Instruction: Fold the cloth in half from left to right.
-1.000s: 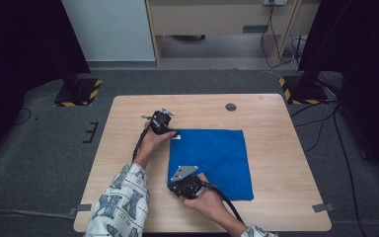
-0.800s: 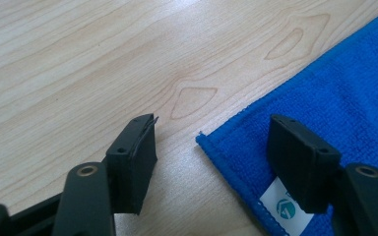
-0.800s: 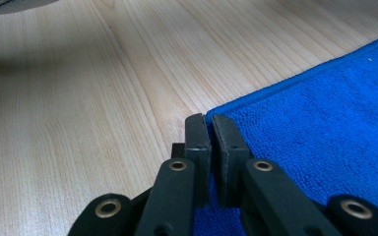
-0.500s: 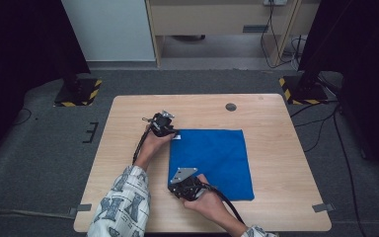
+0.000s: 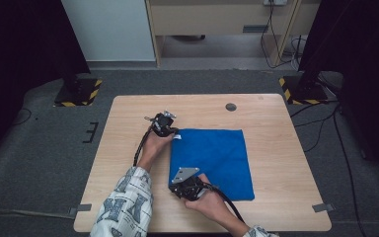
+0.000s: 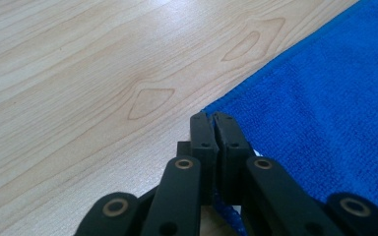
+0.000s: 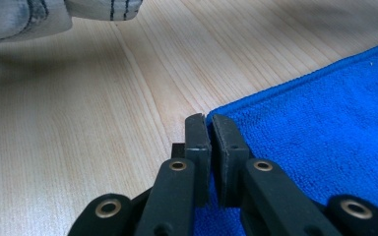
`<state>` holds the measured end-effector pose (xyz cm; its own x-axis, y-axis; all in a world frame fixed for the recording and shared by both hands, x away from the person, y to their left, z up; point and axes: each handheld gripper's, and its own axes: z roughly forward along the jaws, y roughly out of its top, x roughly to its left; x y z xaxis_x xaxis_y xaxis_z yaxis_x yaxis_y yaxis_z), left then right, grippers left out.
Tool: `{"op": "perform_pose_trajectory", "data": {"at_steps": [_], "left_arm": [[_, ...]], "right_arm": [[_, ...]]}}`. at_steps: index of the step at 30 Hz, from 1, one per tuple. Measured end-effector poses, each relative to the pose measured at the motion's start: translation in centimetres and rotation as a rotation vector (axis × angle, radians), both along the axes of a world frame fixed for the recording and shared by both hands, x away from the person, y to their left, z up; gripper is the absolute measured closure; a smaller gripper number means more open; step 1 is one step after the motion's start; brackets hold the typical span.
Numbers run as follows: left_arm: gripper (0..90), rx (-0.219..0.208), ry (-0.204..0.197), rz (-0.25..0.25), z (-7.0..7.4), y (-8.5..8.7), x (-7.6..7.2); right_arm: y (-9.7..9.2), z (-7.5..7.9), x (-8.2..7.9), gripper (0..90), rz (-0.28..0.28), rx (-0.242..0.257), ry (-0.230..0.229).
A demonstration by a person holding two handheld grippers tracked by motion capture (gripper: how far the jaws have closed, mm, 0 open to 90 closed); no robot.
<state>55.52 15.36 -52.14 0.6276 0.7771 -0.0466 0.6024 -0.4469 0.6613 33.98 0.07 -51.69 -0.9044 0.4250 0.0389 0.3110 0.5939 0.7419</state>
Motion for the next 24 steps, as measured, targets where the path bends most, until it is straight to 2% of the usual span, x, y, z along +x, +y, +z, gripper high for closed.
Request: {"op": "perform_pose_trajectory", "data": {"at_steps": [6,12,16,24], "left_arm": [[88.0,-0.029,-0.014,0.007,0.7,0.1,-0.2],[88.1,-0.039,-0.029,0.009,1.5,0.5,-0.3],[88.2,-0.024,-0.027,0.011,1.8,0.7,-0.4],[88.2,-0.028,-0.026,0.023,2.2,0.8,-0.3]], "right_arm": [[-0.1,0.1,-0.2,86.5,-0.004,-0.002,-0.009],[-0.2,0.3,-0.2,86.7,-0.006,0.001,-0.018],[-0.2,0.6,-0.4,86.8,-0.01,-0.006,-0.022],[-0.2,1.2,-0.5,87.0,-0.025,-0.004,-0.035]]}}
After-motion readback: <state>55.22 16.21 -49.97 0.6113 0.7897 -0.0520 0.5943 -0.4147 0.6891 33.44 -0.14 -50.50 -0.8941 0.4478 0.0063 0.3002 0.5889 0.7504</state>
